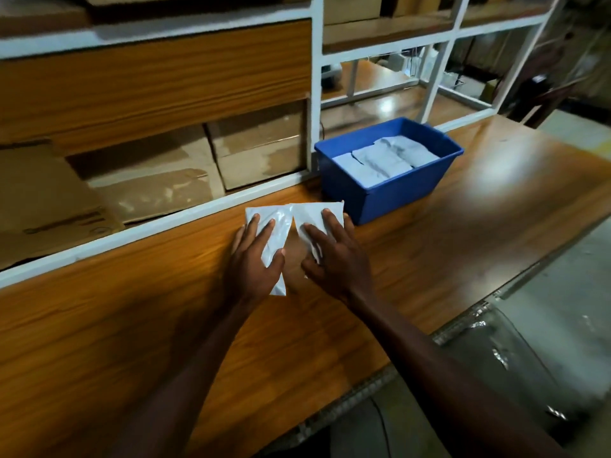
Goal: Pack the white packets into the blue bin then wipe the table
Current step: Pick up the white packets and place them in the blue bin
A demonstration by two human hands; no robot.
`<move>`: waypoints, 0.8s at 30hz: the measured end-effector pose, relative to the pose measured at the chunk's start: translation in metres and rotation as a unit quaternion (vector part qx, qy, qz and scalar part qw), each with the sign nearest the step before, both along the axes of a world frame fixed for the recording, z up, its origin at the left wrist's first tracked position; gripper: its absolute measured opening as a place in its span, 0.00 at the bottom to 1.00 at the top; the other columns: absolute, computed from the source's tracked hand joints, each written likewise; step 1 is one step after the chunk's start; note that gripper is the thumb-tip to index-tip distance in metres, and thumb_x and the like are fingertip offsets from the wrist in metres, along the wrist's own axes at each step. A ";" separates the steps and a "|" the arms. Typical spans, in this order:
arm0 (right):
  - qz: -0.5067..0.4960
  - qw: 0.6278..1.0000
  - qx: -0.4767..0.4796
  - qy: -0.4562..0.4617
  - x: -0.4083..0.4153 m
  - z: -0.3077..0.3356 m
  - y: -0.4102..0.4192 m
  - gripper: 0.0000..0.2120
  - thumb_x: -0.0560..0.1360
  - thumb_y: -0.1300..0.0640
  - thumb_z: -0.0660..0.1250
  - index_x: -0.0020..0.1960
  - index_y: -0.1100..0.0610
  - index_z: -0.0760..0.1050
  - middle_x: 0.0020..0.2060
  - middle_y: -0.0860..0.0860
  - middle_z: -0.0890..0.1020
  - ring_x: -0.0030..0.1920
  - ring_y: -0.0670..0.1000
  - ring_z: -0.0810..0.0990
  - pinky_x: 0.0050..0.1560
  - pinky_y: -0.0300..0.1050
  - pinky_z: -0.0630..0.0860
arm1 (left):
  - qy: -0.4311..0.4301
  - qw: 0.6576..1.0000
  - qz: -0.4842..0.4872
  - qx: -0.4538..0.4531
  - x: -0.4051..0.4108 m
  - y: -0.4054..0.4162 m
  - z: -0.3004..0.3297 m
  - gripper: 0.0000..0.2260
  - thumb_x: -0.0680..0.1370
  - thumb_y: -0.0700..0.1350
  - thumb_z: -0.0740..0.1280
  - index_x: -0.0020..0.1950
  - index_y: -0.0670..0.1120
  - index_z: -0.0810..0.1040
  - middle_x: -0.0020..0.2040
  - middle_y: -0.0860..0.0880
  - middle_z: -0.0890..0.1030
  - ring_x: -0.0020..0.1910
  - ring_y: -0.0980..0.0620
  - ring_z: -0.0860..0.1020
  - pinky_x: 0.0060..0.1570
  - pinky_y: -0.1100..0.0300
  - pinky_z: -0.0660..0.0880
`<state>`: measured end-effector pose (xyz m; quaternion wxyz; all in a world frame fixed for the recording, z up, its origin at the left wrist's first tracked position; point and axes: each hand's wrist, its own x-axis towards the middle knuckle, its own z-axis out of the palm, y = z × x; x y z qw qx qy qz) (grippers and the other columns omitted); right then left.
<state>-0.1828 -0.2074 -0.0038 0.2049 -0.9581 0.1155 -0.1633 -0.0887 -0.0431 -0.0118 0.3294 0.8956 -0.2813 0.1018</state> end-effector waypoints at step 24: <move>0.146 0.988 -0.009 0.043 0.161 0.040 -0.280 0.32 0.72 0.37 0.56 0.75 0.42 0.66 0.79 0.53 0.60 0.78 0.63 0.55 0.71 0.62 0.67 | -0.044 0.976 0.211 -0.037 0.079 -0.242 0.034 0.26 0.77 0.52 0.66 0.74 0.48 0.68 0.76 0.44 0.65 0.74 0.42 0.63 0.72 0.46 0.61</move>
